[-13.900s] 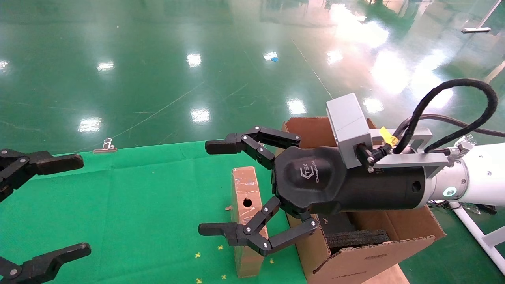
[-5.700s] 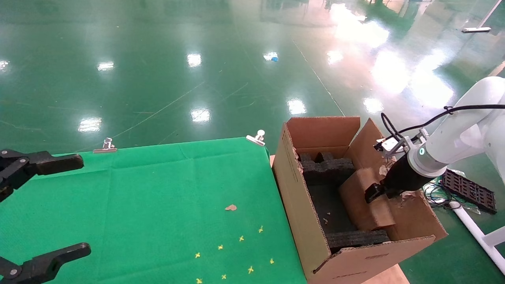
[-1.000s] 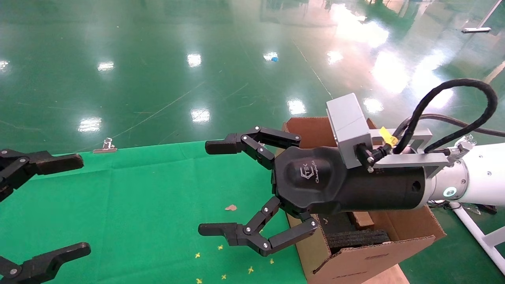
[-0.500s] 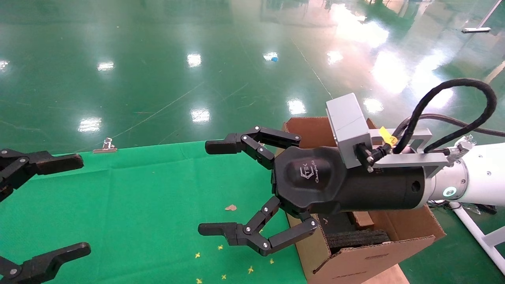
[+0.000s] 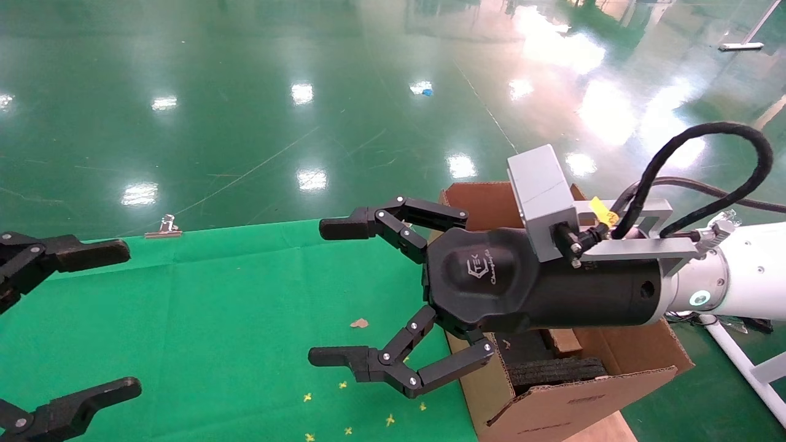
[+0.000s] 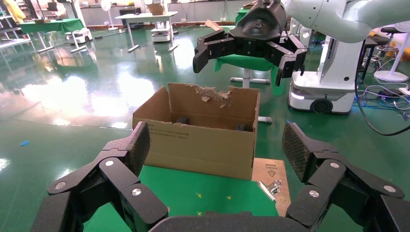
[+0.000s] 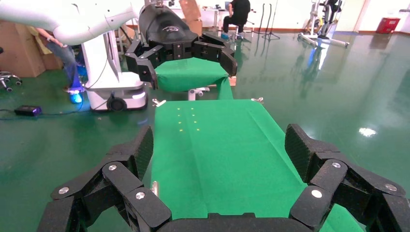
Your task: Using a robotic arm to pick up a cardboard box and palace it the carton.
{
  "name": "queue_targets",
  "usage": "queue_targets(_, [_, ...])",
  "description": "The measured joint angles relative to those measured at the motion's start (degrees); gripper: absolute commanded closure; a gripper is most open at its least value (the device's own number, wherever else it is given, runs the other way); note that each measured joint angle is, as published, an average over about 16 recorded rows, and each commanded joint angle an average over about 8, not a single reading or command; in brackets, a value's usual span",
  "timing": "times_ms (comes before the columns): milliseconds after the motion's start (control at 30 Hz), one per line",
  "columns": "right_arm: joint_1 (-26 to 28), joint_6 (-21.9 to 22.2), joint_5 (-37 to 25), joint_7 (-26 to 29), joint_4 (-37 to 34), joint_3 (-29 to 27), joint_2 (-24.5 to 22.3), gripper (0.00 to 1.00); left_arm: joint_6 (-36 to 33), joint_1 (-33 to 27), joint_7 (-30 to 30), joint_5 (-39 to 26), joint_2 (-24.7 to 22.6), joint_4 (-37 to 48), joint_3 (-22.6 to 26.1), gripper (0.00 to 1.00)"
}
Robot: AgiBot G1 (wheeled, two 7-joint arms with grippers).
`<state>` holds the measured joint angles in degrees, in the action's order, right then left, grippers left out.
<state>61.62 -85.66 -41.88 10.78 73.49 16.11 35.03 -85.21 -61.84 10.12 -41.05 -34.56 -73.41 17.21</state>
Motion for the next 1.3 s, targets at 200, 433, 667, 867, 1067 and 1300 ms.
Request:
queue_targets(200, [0.0, 0.0, 0.0, 0.0, 0.0, 0.0, 0.0, 0.0, 0.0, 0.0, 0.0, 0.0, 0.0, 0.0, 0.0, 0.0])
queue_targets(433, [0.0, 0.0, 0.0, 0.0, 0.0, 0.0, 0.0, 0.0, 0.0, 0.0, 0.0, 0.0, 0.0, 0.0, 0.0, 0.0])
queue_targets(667, [0.0, 0.0, 0.0, 0.0, 0.0, 0.0, 0.0, 0.0, 0.0, 0.0, 0.0, 0.0, 0.0, 0.0, 0.0, 0.0])
queue_targets(867, [0.0, 0.0, 0.0, 0.0, 0.0, 0.0, 0.0, 0.0, 0.0, 0.0, 0.0, 0.0, 0.0, 0.0, 0.0, 0.0])
queue_targets(1067, [0.0, 0.0, 0.0, 0.0, 0.0, 0.0, 0.0, 0.0, 0.0, 0.0, 0.0, 0.0, 0.0, 0.0, 0.0, 0.0])
queue_targets(1300, [0.0, 0.0, 0.0, 0.0, 0.0, 0.0, 0.0, 0.0, 0.0, 0.0, 0.0, 0.0, 0.0, 0.0, 0.0, 0.0])
